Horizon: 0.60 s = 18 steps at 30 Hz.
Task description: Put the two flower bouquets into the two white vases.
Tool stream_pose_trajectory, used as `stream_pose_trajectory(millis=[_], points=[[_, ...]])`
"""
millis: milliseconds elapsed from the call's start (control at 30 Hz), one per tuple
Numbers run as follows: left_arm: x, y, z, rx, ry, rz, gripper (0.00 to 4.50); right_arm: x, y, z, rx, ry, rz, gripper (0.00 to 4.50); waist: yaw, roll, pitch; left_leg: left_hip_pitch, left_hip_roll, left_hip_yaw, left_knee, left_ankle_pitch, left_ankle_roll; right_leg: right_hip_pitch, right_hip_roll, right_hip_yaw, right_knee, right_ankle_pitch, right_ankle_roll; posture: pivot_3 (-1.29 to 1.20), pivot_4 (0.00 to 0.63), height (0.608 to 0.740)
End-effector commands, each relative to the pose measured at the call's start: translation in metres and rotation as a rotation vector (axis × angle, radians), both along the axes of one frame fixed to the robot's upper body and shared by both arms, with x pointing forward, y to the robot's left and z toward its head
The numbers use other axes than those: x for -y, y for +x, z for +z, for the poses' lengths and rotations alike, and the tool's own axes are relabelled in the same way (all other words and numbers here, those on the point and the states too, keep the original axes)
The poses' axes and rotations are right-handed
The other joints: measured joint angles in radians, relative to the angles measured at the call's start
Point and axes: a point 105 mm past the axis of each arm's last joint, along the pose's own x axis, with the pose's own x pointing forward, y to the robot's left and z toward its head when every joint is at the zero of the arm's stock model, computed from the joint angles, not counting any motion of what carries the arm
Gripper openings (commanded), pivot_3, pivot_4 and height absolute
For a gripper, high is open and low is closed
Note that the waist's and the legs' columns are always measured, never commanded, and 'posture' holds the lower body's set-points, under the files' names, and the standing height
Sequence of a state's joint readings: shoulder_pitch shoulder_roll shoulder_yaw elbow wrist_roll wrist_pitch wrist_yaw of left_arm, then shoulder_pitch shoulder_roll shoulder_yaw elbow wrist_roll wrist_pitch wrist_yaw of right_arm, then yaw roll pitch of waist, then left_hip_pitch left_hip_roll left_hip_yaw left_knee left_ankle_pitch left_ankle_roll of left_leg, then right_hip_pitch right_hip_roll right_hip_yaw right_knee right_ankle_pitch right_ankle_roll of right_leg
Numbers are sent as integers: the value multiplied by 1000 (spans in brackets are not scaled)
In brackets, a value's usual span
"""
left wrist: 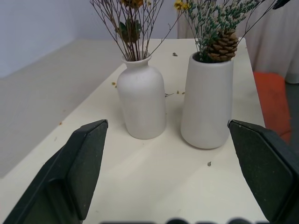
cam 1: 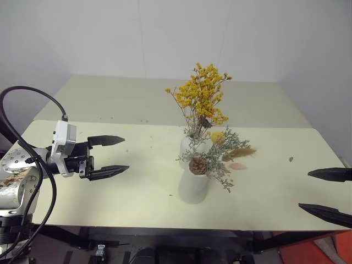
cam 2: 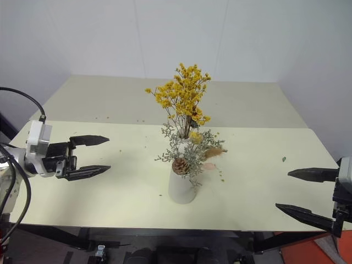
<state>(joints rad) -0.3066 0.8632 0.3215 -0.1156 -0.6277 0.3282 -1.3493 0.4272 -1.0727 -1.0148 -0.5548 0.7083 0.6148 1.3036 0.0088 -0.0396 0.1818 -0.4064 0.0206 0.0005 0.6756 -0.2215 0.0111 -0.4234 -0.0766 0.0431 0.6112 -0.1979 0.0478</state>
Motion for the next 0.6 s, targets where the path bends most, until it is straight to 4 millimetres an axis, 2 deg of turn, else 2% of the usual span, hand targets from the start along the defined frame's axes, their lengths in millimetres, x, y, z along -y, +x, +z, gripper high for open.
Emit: stream_pose_trajectory(millis=[33, 200, 600], points=[[-4, 3, 4, 86, 43, 89, 4480, 4, 6, 2, 8, -22, -39, 4500, -2, 0, 0, 0, 0, 0, 0, 0, 0, 0, 0, 0, 0, 0, 0, 0, 150, 740], [-1, 4, 6, 120, 25, 137, 4480, 10, 22, 0, 18, -41, -106, 4500, 0, 0, 0, 0, 0, 0, 0, 0, 0, 0, 0, 0, 0, 0, 0, 0, 150, 740], [-3, 9, 6, 132, 64, 253, 4480, -7, 33, 15, 109, 7, -52, 4500, 2, 0, 0, 0, -1, 0, -1, 0, 0, 0, 0, 0, 0, 0, 0, 0, 150, 740]])
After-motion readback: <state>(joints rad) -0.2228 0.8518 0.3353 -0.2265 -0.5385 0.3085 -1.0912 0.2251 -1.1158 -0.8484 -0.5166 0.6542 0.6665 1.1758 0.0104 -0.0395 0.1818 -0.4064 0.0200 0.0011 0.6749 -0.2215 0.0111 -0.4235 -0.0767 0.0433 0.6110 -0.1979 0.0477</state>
